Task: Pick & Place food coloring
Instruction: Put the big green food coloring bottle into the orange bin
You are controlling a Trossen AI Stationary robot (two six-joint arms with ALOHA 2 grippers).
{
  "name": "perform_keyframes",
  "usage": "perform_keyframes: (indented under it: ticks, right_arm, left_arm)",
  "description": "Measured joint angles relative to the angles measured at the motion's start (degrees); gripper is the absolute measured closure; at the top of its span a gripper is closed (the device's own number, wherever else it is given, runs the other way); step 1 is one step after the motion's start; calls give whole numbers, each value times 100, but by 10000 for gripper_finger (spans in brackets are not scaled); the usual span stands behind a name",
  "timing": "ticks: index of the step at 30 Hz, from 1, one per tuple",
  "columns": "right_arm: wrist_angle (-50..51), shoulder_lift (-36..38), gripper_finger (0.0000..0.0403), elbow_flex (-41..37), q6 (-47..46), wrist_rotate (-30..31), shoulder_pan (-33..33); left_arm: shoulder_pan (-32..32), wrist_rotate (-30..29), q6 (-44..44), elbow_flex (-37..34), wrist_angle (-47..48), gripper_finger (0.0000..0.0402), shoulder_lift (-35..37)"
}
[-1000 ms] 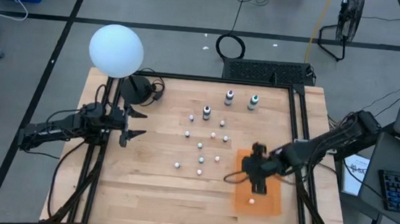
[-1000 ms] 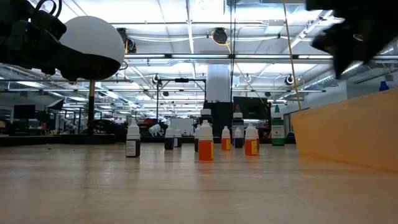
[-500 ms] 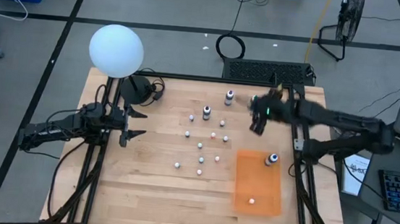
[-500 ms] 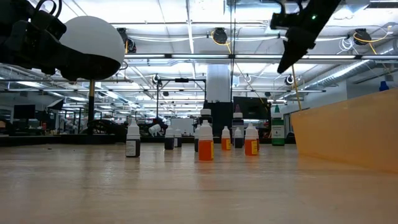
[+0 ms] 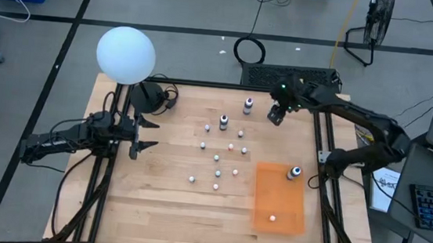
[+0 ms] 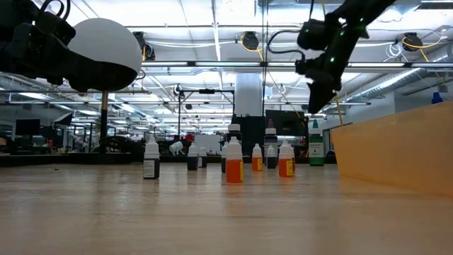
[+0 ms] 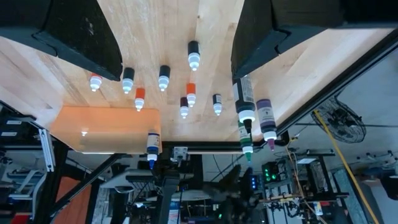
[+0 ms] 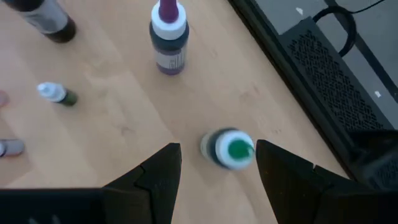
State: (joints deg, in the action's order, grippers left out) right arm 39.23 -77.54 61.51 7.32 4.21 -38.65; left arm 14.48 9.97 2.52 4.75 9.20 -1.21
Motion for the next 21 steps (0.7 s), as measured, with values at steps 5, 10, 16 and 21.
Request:
perform_keyframes:
  ticks: [5,10,16,21]
  right_arm:
    - [-198,-562,206,5,166,8,-63]
    - [-177,-827,206,3,229,14,-177]
    - [-217,-769,206,3,357,27,-189]
    - [-379,-534,206,3,390,44,-189]
  left_arm:
    - [2,1,0,2,1,103,0]
    - [1,1,0,2,1,103,-2]
    - [0,1,2,0,1,103,-2]
    - [2,1,1,0,1,103,-1]
